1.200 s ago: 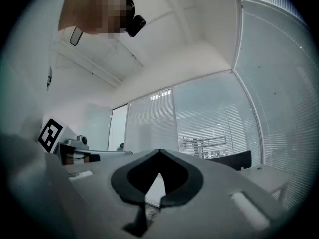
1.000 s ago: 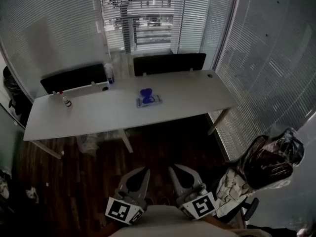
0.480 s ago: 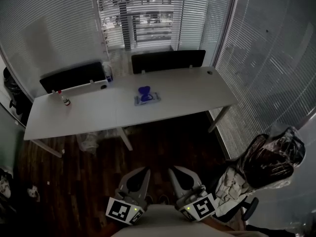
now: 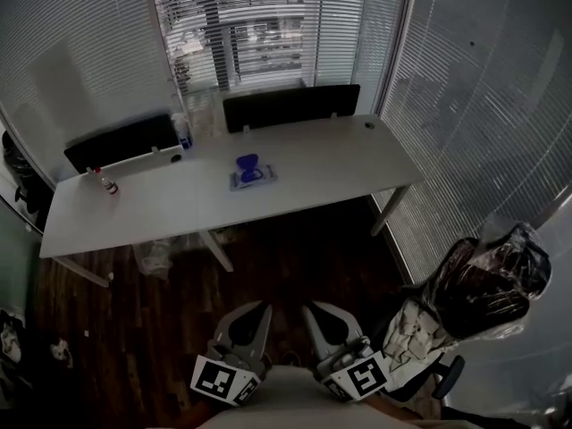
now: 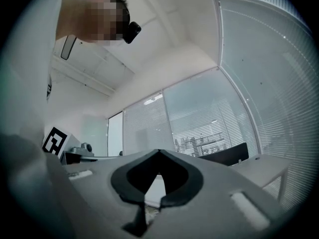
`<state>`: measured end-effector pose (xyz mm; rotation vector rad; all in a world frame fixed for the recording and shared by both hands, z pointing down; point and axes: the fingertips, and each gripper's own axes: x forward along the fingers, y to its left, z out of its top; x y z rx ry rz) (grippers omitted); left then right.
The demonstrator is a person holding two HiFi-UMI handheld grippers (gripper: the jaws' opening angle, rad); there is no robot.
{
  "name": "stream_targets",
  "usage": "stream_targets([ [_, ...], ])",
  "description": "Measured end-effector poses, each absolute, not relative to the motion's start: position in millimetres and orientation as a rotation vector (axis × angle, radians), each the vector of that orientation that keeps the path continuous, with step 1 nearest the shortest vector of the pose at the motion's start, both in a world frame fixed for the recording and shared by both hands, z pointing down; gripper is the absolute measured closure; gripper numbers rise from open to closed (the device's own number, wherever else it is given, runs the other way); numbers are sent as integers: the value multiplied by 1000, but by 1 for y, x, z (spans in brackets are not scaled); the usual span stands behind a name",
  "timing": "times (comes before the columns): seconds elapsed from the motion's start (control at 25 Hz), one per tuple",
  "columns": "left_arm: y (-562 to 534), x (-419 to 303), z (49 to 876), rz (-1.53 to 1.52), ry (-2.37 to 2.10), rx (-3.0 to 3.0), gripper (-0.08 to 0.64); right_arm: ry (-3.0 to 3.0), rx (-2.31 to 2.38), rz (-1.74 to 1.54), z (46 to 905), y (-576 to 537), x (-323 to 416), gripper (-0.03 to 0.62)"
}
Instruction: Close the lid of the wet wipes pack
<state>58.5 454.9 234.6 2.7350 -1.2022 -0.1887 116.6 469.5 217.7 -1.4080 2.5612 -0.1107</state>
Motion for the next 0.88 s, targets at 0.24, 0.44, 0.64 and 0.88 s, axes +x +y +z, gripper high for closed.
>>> stream_targets([
  [0.24, 456, 85, 242, -184, -1157, 2740, 557, 2548, -1445, -113, 223, 471, 142, 592],
  [0.44, 447, 99, 246, -188, -1126, 2744, 557, 2548, -1476, -116, 228, 464, 153, 592],
  [0.64, 427, 105, 247, -199, -1093, 2759, 557, 2544, -1490, -108, 230, 447, 155, 592],
  [0.88, 377, 101, 251, -227, -1068, 2771, 557, 2535, -1529, -99, 238, 401, 153, 592],
])
